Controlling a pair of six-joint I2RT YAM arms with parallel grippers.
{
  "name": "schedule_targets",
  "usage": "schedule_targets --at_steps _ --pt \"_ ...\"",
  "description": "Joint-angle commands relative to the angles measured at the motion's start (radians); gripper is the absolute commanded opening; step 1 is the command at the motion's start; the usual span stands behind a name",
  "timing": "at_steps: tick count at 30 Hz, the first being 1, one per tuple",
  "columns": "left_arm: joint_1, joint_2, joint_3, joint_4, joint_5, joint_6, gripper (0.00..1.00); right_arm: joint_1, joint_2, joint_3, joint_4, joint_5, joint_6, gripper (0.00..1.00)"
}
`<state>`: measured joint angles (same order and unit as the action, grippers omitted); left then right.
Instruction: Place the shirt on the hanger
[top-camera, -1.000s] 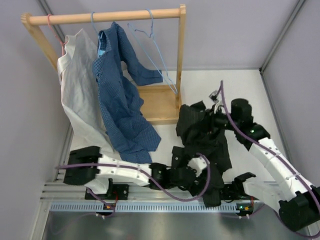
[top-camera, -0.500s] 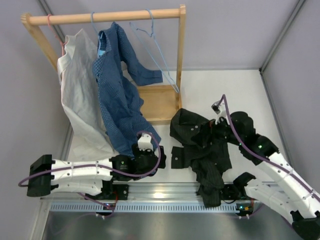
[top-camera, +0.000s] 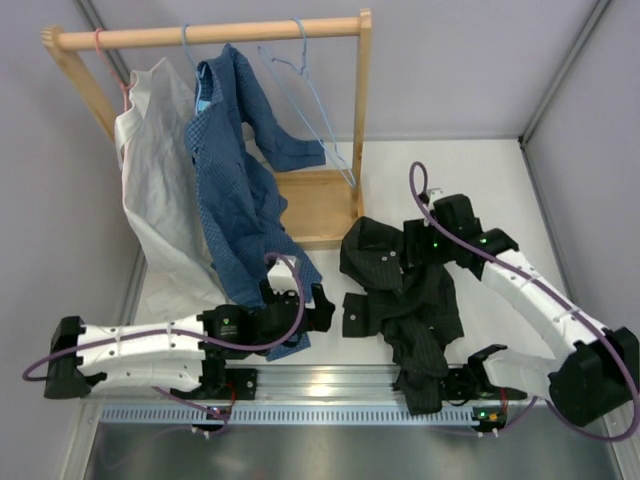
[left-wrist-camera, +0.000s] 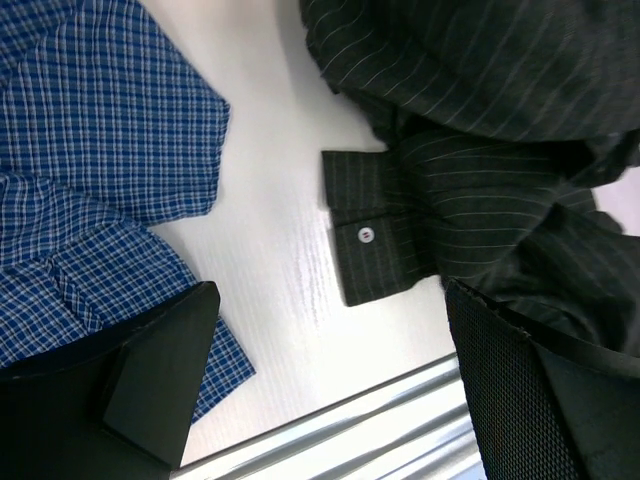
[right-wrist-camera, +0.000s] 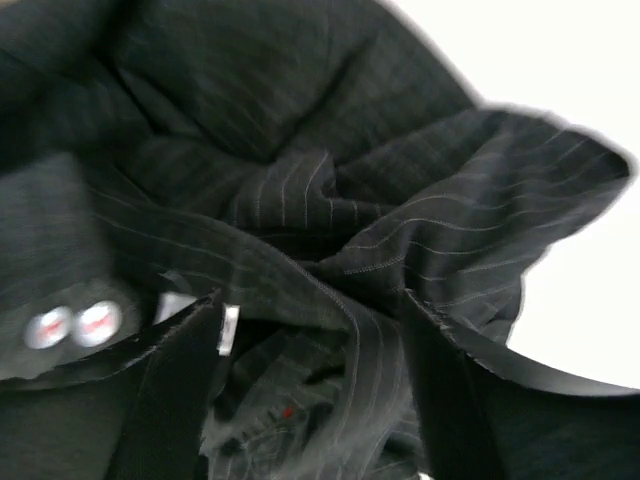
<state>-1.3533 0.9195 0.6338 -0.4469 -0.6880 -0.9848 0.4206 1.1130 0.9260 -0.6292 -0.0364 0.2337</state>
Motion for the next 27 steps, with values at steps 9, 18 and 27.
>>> schedule_targets --at_steps 9,18,27 --pt "0.005 -0.045 0.174 -0.134 -0.018 0.127 0.98 0.017 0.064 -0.01 0.163 0.033 -0.037 0.0" --pt "0.008 -0.019 0.404 -0.13 -0.13 0.34 0.97 0.104 -0.324 0.097 0.24 0.052 -0.125 0.0" --pt "0.008 -0.001 0.405 0.364 0.178 0.669 0.98 0.11 -0.601 0.033 0.192 -0.307 -0.186 0.0"
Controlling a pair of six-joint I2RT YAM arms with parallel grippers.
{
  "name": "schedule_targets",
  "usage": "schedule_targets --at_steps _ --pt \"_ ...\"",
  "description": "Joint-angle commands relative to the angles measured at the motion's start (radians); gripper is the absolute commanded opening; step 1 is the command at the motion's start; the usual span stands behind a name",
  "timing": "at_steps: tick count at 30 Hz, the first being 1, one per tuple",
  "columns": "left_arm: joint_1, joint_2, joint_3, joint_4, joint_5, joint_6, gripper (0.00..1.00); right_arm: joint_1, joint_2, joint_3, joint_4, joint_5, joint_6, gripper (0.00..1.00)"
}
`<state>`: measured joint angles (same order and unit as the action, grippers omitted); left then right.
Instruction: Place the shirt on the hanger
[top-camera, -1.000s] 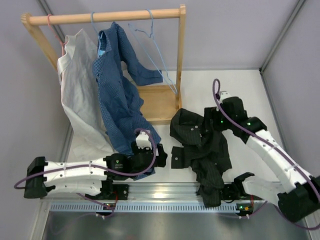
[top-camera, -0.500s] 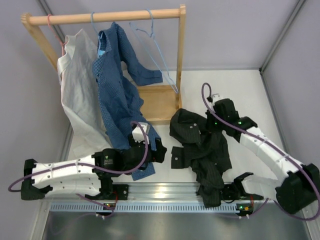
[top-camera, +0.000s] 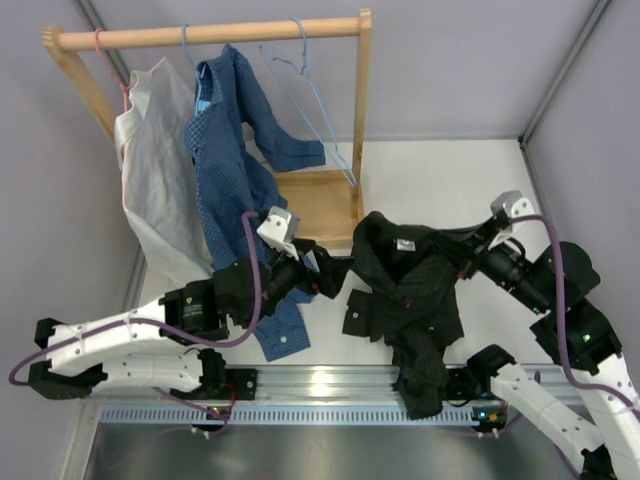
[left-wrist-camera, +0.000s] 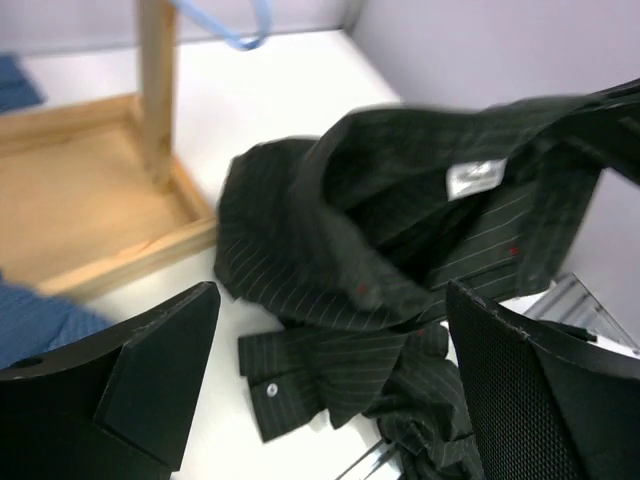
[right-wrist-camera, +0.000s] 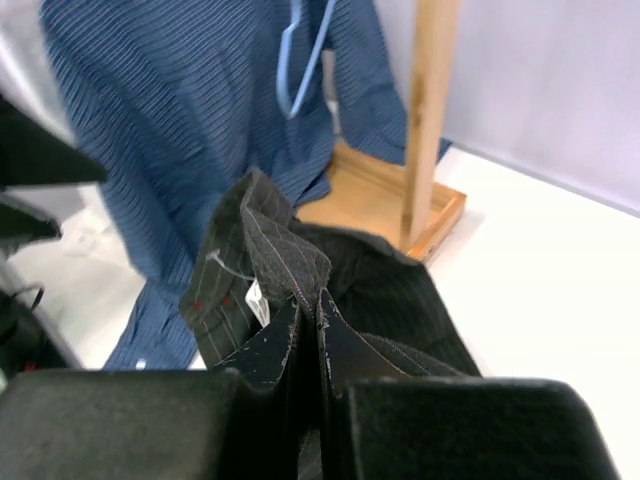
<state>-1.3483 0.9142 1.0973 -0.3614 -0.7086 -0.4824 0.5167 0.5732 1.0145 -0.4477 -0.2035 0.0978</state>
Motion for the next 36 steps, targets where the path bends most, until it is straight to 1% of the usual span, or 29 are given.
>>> schedule_targets --at_steps 1,3,7,8,11,12,15,16,17,18,19,20,22,23,24,25,26,27,28,29,31,32,33,34,36 --pt "0.003 0.015 -0.083 0.309 0.219 0.183 0.98 0.014 -0.073 -0.063 -0.006 -0.16 -0.053 0.0" --pt "0.003 0.063 -0.083 0.329 0.221 0.186 0.98 0.016 -0.093 -0.07 -0.031 -0.122 -0.052 0.0" --pt "0.005 0.158 -0.085 0.328 0.137 0.183 0.98 0.014 -0.11 -0.07 -0.036 -0.146 -0.044 0.0" --pt "0.015 0.178 -0.083 0.322 0.133 0.174 0.98 0.016 -0.111 -0.067 -0.034 -0.145 -0.038 0.0" --pt "0.044 0.229 -0.103 0.314 0.132 0.11 0.91 0.016 -0.11 -0.063 -0.029 -0.119 -0.036 0.0" --pt "0.047 0.242 -0.111 0.314 0.123 0.082 0.86 0.014 -0.111 -0.065 -0.028 -0.094 -0.03 0.0" --pt "0.054 0.253 -0.145 0.317 0.08 0.061 0.77 0.016 -0.108 -0.065 -0.014 -0.044 -0.014 0.0" --pt "0.054 0.255 -0.155 0.325 0.074 0.061 0.57 0.014 -0.105 -0.065 -0.011 -0.033 -0.007 0.0" --pt "0.054 0.252 -0.171 0.329 0.057 0.059 0.46 0.014 -0.096 -0.063 -0.003 -0.022 0.006 0.0" --pt "0.054 0.247 -0.177 0.337 0.045 0.059 0.31 0.014 -0.089 -0.062 0.003 -0.016 0.014 0.0" --pt "0.054 0.232 -0.181 0.344 0.028 0.065 0.08 0.016 -0.082 -0.062 0.013 -0.022 0.02 0.0" --pt "0.054 0.221 -0.18 0.345 -0.032 0.071 0.0 0.014 -0.061 -0.053 0.027 -0.033 0.025 0.0" --pt "0.052 0.198 -0.14 0.338 -0.092 0.125 0.0 0.014 -0.023 -0.018 0.067 -0.077 0.02 0.0" --pt "0.054 0.175 -0.113 0.334 -0.115 0.16 0.0 0.016 0.035 0.063 0.07 -0.086 0.007 0.0" --pt "0.054 0.164 -0.041 0.331 -0.149 0.239 0.0 0.016 0.075 0.125 0.064 -0.103 -0.009 0.0" --pt "0.054 0.155 0.002 0.329 -0.155 0.284 0.0 0.013 0.112 0.189 0.038 -0.115 -0.018 0.0" --pt "0.054 0.152 0.053 0.328 -0.154 0.333 0.0 0.014 0.196 0.34 0.021 -0.129 -0.041 0.0" --pt "0.052 0.152 0.105 0.32 -0.14 0.42 0.0 0.017 0.241 0.423 0.006 -0.163 -0.049 0.0" --pt "0.052 0.155 0.212 0.314 -0.126 0.454 0.0 0.014 0.281 0.5 -0.034 -0.18 -0.055 0.0" --pt "0.051 0.164 0.264 0.305 -0.105 0.528 0.0 0.016 0.357 0.662 -0.057 -0.2 -0.061 0.0" --pt "0.048 0.176 0.384 0.266 -0.04 0.567 0.0 0.014 0.422 0.81 -0.136 -0.246 -0.064 0.0" --pt "0.043 0.181 0.407 0.257 -0.025 0.594 0.0 0.016 0.465 0.92 -0.157 -0.254 -0.072 0.0" --pt "0.034 0.17 0.415 0.257 -0.011 0.608 0.0 0.014 0.476 0.958 -0.17 -0.258 -0.075 0.0" --pt "0.017 0.157 0.4 0.257 0.038 0.616 0.0 0.016 0.472 0.995 -0.183 -0.258 -0.089 0.0" --pt "0.014 0.088 0.35 0.263 0.116 0.601 0.0 0.014 0.439 0.984 -0.186 -0.27 -0.09 0.0"
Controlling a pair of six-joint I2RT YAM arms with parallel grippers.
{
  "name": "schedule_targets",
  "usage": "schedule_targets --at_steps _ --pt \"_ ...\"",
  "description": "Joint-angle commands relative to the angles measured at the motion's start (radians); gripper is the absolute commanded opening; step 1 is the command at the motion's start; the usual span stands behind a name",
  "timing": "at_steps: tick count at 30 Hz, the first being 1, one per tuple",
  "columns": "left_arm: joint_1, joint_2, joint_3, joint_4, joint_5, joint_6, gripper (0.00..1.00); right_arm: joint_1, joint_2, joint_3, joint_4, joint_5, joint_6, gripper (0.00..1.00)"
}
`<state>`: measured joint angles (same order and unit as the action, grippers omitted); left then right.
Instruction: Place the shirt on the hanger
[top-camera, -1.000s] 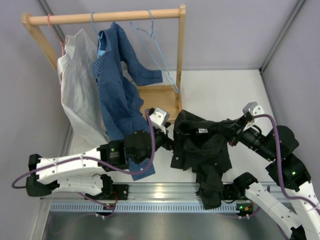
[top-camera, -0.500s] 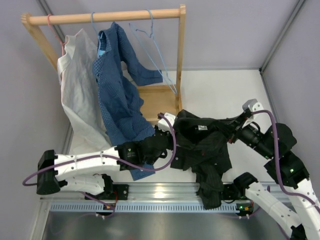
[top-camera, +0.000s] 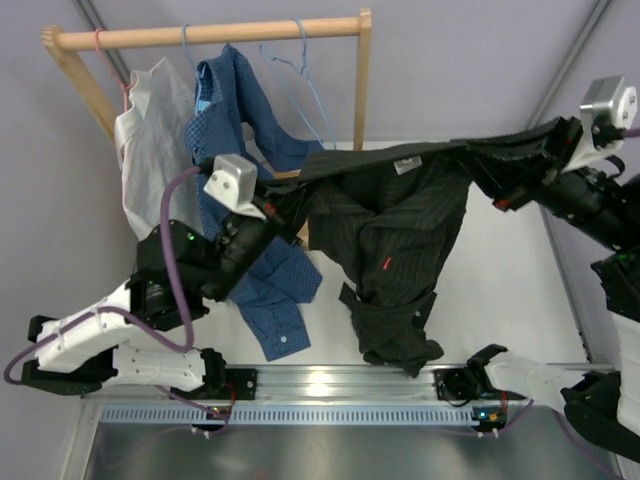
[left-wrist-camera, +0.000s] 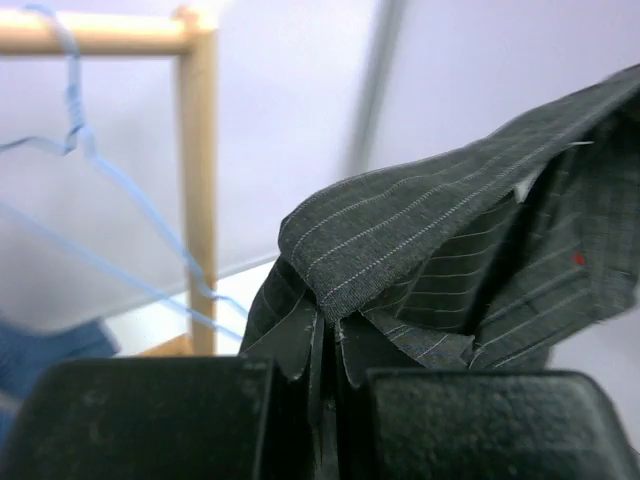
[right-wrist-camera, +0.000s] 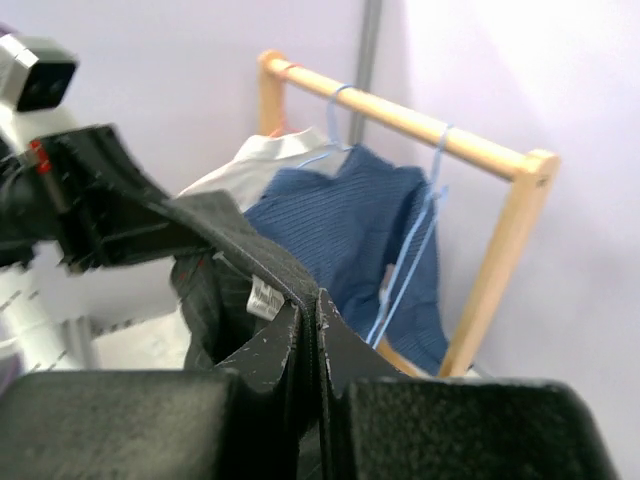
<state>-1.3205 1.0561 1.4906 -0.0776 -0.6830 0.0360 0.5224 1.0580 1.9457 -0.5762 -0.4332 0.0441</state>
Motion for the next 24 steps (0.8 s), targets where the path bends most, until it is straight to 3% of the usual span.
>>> schedule_targets --at_steps 1,3,7,10,11,12,14,17,19,22,23,24 --pt "-0.014 -0.079 -0.082 0.005 0.15 0.078 0.0 0.01 -0.067 0.033 -0.057 -0.036 -0.067 0.0" --pt "-0.014 -0.119 -0.209 0.027 0.172 0.035 0.0 0.007 -0.147 -0.091 -0.06 0.003 -0.075 0.0" --pt "-0.014 -0.15 -0.441 0.041 0.056 -0.112 0.0 0.01 -0.283 -0.486 -0.025 0.158 0.029 0.0" --pt "-0.013 -0.118 -0.599 -0.019 -0.209 -0.359 0.0 0.008 -0.349 -0.899 -0.01 0.295 0.189 0.0" --pt "-0.013 -0.104 -0.621 -0.139 -0.29 -0.539 0.0 0.008 -0.357 -0.963 0.01 0.315 0.209 0.0" --pt "-0.006 -0.087 -0.631 -0.225 -0.416 -0.644 0.0 0.01 -0.365 -1.022 0.03 0.338 0.227 0.0" --pt "0.035 -0.036 -0.622 -0.391 -0.461 -0.856 0.0 0.01 -0.366 -1.106 0.067 0.367 0.247 0.0" --pt "0.104 -0.028 -0.619 -0.458 -0.409 -0.883 0.0 0.008 -0.349 -1.099 0.075 0.396 0.241 0.0" --pt "0.109 -0.033 -0.627 -0.394 -0.357 -0.84 0.0 0.008 -0.348 -1.105 0.111 0.305 0.243 0.0" --pt "0.109 -0.051 -0.676 -0.198 -0.188 -0.648 0.0 0.008 -0.36 -1.166 0.214 0.122 0.2 0.37" --pt "0.109 -0.056 -0.703 -0.157 -0.134 -0.569 0.0 0.01 -0.36 -1.171 0.242 0.094 0.183 0.59" --pt "0.109 -0.064 -0.714 -0.13 -0.071 -0.55 0.0 0.008 -0.356 -1.165 0.249 0.056 0.139 0.7"
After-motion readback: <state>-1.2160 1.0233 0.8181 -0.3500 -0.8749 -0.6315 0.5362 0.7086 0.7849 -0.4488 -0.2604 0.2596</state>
